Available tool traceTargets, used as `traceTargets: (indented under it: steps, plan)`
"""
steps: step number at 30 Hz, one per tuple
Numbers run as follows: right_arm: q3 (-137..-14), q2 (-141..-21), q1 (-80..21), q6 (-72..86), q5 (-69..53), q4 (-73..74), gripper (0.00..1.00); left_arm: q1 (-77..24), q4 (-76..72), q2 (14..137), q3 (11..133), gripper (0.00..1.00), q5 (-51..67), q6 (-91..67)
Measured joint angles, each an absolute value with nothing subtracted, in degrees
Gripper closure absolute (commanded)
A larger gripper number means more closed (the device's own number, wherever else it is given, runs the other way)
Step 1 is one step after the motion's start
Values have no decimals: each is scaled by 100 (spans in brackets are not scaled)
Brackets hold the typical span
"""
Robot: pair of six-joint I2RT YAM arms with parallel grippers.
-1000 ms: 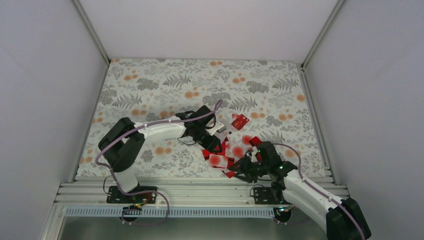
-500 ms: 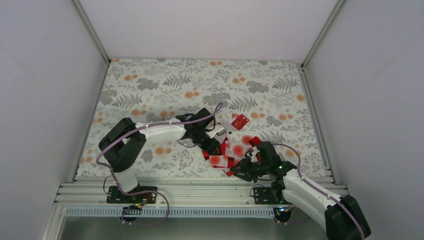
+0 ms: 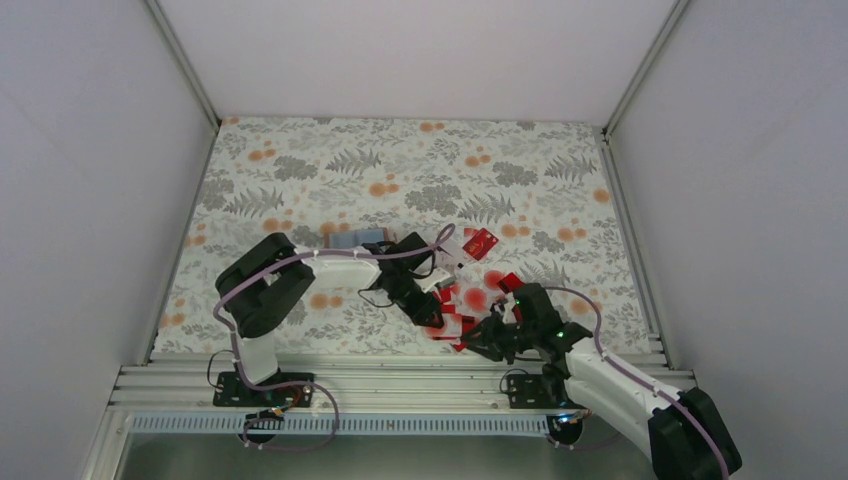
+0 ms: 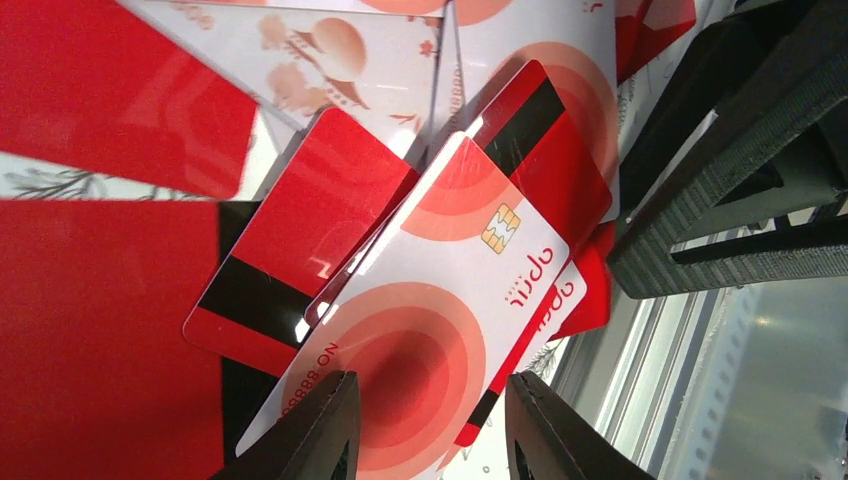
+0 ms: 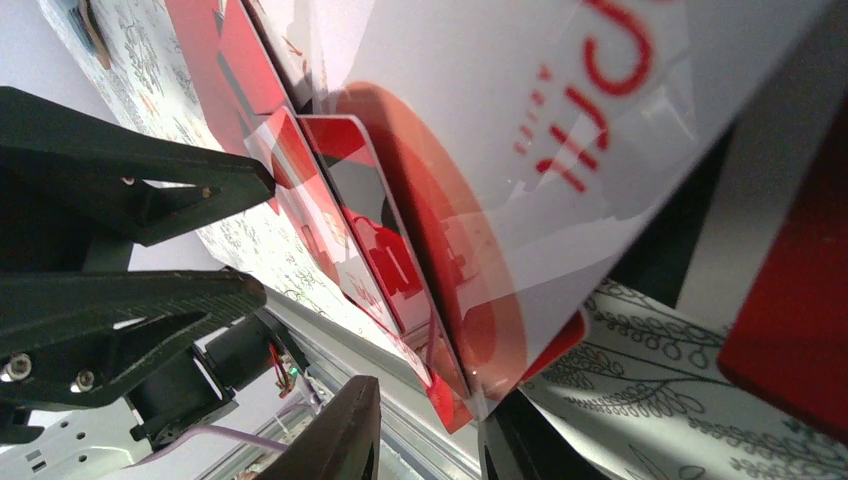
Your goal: Put the credit cards into the card holder
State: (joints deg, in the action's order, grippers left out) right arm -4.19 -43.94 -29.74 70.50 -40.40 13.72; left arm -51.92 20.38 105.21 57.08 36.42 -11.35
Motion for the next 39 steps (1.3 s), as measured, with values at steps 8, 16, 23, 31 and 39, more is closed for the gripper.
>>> traceTargets:
  steps: [8, 16, 23, 31, 39]
  plan:
    - [-412, -4375, -2971, 7050, -3964, 1330, 77, -5347, 1933, 10626, 5765, 65, 3671, -1074]
    - [-440, -4178, -2971, 7022, -3763, 1354, 81, -5345, 1903, 10731, 5857, 66, 3837, -1076]
    - [-506, -4268, -2971, 6925, -3612, 1437, 87, -5275, 2038, 10827, 5992, 67, 4001, -1094]
    - [-873, -4442, -2971, 6672, -3557, 1468, 93, -5037, 2051, 10833, 6001, 67, 4261, -1138]
    - [-1323, -4772, -2971, 6420, -3579, 1367, 96, -4790, 2058, 10783, 6027, 67, 4475, -1273]
